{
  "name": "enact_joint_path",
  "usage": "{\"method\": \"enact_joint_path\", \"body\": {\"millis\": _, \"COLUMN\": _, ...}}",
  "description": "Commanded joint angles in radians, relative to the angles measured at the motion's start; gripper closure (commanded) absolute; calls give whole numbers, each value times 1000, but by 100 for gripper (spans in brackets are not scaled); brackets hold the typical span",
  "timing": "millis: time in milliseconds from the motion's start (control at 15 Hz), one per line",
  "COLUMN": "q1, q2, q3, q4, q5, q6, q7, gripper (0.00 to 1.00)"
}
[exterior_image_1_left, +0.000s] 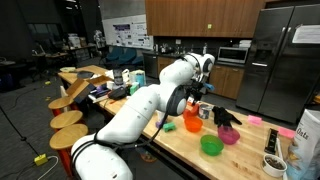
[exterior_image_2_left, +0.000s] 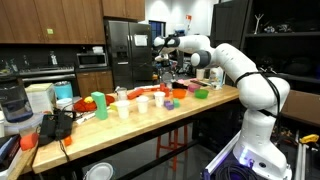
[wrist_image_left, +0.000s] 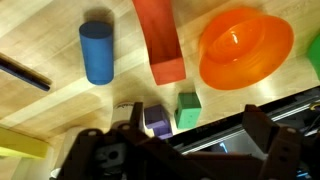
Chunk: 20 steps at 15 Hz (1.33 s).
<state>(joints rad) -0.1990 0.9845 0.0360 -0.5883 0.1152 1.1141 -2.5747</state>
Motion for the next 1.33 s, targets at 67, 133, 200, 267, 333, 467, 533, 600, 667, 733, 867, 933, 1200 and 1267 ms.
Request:
{"method": "enact_joint_path", "body": {"millis": 67, "q1": -12, "q2": 80, "q3": 193, "q4": 113, "q5": -165, "q6": -69, "q7": -30, "gripper": 0}}
{"method": "enact_joint_path", "body": {"millis": 133, "q1": -20, "q2": 82, "q3": 266, "q4": 103, "q5": -226, "q6": -66, "q7": -29, "gripper": 0}}
{"method": "enact_joint_path", "body": {"millis": 200, "q1": -27, "q2": 83, "q3": 332, "q4": 87, "q5": -284, "q6": -57, "q7": -28, "gripper": 0}}
{"method": "enact_joint_path", "body": {"millis": 267, "q1": -39, "q2": 82, "q3": 404, "q4": 65, "q5": -345, "q6": -51, "q7": -27, "gripper": 0}}
{"method": "enact_joint_path", "body": {"millis": 333, "q1": -52, "q2": 81, "q3": 470, "q4": 42, "q5": -403, "q6": -45, "q7": -27, "gripper": 0}}
{"method": "enact_joint_path", "body": {"millis": 467, "q1": -74, "q2": 90, "q3": 585, "q4": 17, "q5": -501, "q6": -43, "q7": -26, "gripper": 0}}
{"method": "enact_joint_path", "body": {"millis": 533, "q1": -87, "q2": 96, "q3": 636, "q4": 5, "q5": -541, "q6": -41, "q7": -26, "gripper": 0}}
{"method": "enact_joint_path", "body": {"millis": 600, "q1": -100, "q2": 103, "q3": 686, "q4": -5, "q5": -581, "q6": -41, "q7": -26, "gripper": 0}}
{"method": "enact_joint_path", "body": {"millis": 667, "q1": -114, "q2": 110, "q3": 731, "q4": -13, "q5": -616, "q6": -46, "q7": -26, "gripper": 0}}
{"method": "enact_joint_path", "body": {"millis": 733, "q1": -125, "q2": 120, "q3": 773, "q4": -18, "q5": -649, "q6": -49, "q7": -26, "gripper": 0}}
{"method": "enact_joint_path", "body": {"millis": 867, "q1": -145, "q2": 135, "q3": 844, "q4": -23, "q5": -708, "q6": -56, "q7": -26, "gripper": 0}}
{"method": "enact_joint_path", "body": {"millis": 933, "q1": -157, "q2": 142, "q3": 877, "q4": -25, "q5": -734, "q6": -60, "q7": -26, "gripper": 0}}
{"method": "enact_joint_path", "body": {"millis": 1200, "q1": -193, "q2": 123, "q3": 954, "q4": -34, "q5": -857, "q6": -73, "q7": -27, "gripper": 0}}
{"method": "enact_joint_path", "body": {"millis": 1267, "q1": -194, "q2": 113, "q3": 962, "q4": -33, "q5": -886, "q6": -71, "q7": -27, "gripper": 0}}
